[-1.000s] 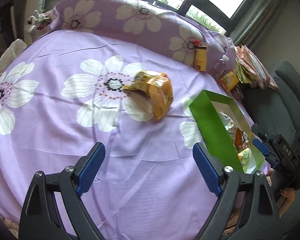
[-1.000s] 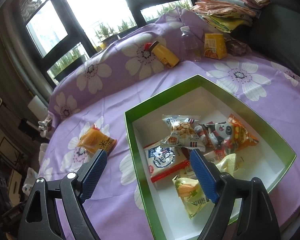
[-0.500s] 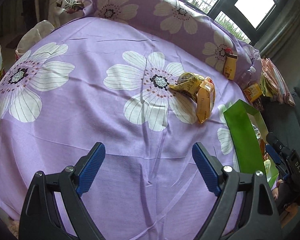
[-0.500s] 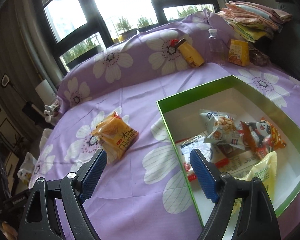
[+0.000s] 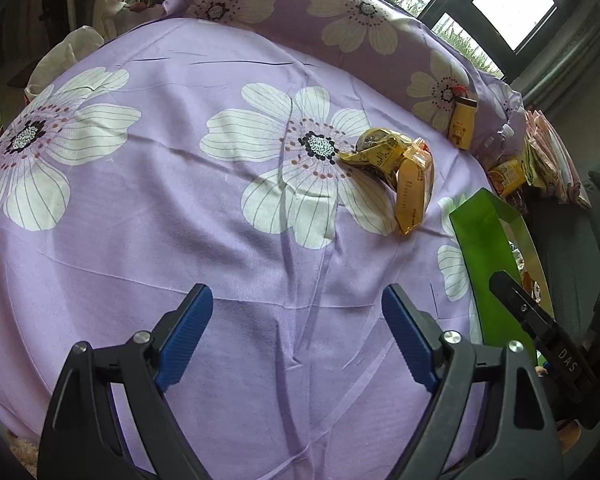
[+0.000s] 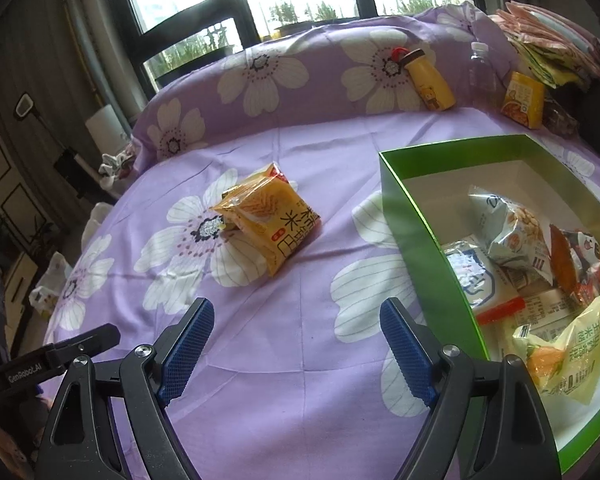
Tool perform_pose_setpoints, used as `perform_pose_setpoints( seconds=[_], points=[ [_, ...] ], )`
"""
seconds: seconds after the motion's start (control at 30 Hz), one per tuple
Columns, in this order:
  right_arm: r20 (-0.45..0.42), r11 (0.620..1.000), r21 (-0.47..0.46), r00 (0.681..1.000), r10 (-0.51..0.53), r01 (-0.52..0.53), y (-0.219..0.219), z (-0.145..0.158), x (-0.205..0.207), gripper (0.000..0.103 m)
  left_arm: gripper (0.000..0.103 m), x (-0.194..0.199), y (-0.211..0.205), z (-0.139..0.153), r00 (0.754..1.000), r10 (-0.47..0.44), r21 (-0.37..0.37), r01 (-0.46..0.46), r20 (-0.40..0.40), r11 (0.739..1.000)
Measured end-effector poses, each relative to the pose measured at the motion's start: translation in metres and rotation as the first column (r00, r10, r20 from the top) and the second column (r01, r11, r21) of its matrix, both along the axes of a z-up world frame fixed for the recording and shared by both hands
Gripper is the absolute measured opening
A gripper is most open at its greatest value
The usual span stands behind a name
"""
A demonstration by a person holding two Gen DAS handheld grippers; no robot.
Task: Organize snacks
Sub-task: 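Move the right tool back to the large yellow rice-cracker bag, then close the right gripper on the yellow rice-cracker bag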
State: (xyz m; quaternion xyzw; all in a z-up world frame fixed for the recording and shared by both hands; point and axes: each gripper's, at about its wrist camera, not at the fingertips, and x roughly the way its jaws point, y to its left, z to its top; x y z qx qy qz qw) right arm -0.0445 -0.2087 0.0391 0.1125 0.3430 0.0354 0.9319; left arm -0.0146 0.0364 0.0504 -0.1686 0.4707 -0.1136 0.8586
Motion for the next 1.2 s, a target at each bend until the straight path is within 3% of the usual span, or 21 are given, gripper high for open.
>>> perform_pose_setpoints(
  seconds=[0.3,0.53,0.7,0.8,0.9,1.0,1.2],
  points=[
    [-0.015,0.999,-0.028,0.999,0.035,-0.035,0.019,-0.001,0.011,0.085,0.085,0.0,0.004,0.001,1.0,0.011,-0.007,-0.011,-0.004,1.0],
    [-0.062,0.994,-0.013,0.992,0.111,-0.112,0.038,-0.001,0.048,0.085,0.085,0.001,0.006,0.001,1.0,0.006,-0.015,-0.006,-0.009,1.0],
    [-0.141,0.979,-0.147,0.983,0.119,-0.139,0.047,-0.004,0.096,0.085,0.085,0.004,0.009,-0.001,1.0,0.008,-0.03,-0.009,-0.026,0.999],
    [-0.191,0.937,-0.298,0.973,0.13,-0.183,0.056,-0.011,0.125,0.085,0.085,0.007,0.009,-0.004,0.999,-0.004,-0.063,0.001,-0.052,0.998],
    [-0.248,0.901,-0.354,0.954,0.168,-0.251,0.058,-0.016,0.15,0.085,0.085,0.008,0.008,-0.004,0.999,-0.008,-0.046,0.005,-0.049,0.999],
    [-0.303,0.88,-0.369,0.934,0.19,-0.298,0.056,-0.022,0.172,0.085,0.085,0.009,0.008,-0.003,0.999,-0.015,-0.034,0.013,-0.041,0.999],
    [-0.326,0.908,-0.259,0.915,0.238,-0.329,0.051,-0.035,0.189,0.083,0.085,0.011,0.009,-0.005,0.998,-0.013,-0.051,0.011,-0.053,0.999]
  ],
)
